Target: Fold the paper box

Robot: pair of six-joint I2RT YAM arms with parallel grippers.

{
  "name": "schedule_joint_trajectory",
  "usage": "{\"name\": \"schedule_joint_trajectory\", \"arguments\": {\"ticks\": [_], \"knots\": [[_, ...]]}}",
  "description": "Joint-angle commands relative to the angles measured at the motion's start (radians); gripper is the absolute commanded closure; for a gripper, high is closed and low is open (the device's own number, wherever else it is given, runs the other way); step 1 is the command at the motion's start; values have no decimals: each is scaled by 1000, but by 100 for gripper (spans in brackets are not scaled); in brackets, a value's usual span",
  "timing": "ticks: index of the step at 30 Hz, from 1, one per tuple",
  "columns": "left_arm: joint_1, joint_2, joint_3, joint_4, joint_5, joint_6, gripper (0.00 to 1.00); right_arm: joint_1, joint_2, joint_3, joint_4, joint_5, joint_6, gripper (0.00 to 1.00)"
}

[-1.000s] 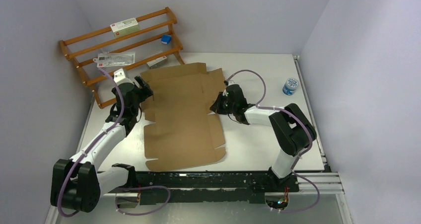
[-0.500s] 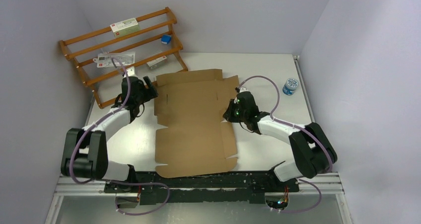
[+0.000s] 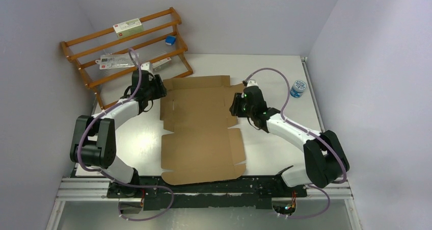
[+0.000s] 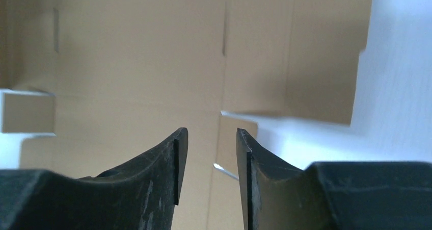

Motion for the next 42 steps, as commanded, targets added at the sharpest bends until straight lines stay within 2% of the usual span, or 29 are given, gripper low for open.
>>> {"name": "schedule_joint_trajectory", "arguments": {"ticks": [1, 7, 12, 14, 17, 19, 22, 25, 29, 36, 42], "knots": [[-52, 33, 84, -90, -109, 83, 43, -5, 25, 126, 5, 50, -73, 54], [-83, 84, 129, -121, -189, 132, 51, -5, 164, 287, 66, -7, -186, 47], [-95, 128, 154, -157, -222, 152, 64, -6, 291, 437, 81, -56, -287, 43], [-98, 135, 159, -161, -235, 159, 73, -5, 341, 505, 75, -73, -323, 43], [-124, 100, 144, -138, -240, 183, 84, -5, 413, 615, 51, -106, -384, 43], [-151, 65, 116, -99, -241, 200, 88, -5, 451, 660, 53, -138, -447, 42], [-174, 14, 80, -49, -225, 222, 94, -5, 503, 730, 24, -172, -551, 36], [-185, -36, 42, 7, -217, 244, 95, -12, 550, 791, -49, -196, -633, 29], [-187, -99, -30, 105, -186, 260, 95, -23, 615, 897, -177, -252, -736, 26], [-187, -126, -83, 183, -138, 286, 95, -57, 683, 1053, -340, -324, -881, 24], [-187, -151, -137, 268, -82, 300, 95, -85, 735, 1166, -449, -447, -973, 24]]}}
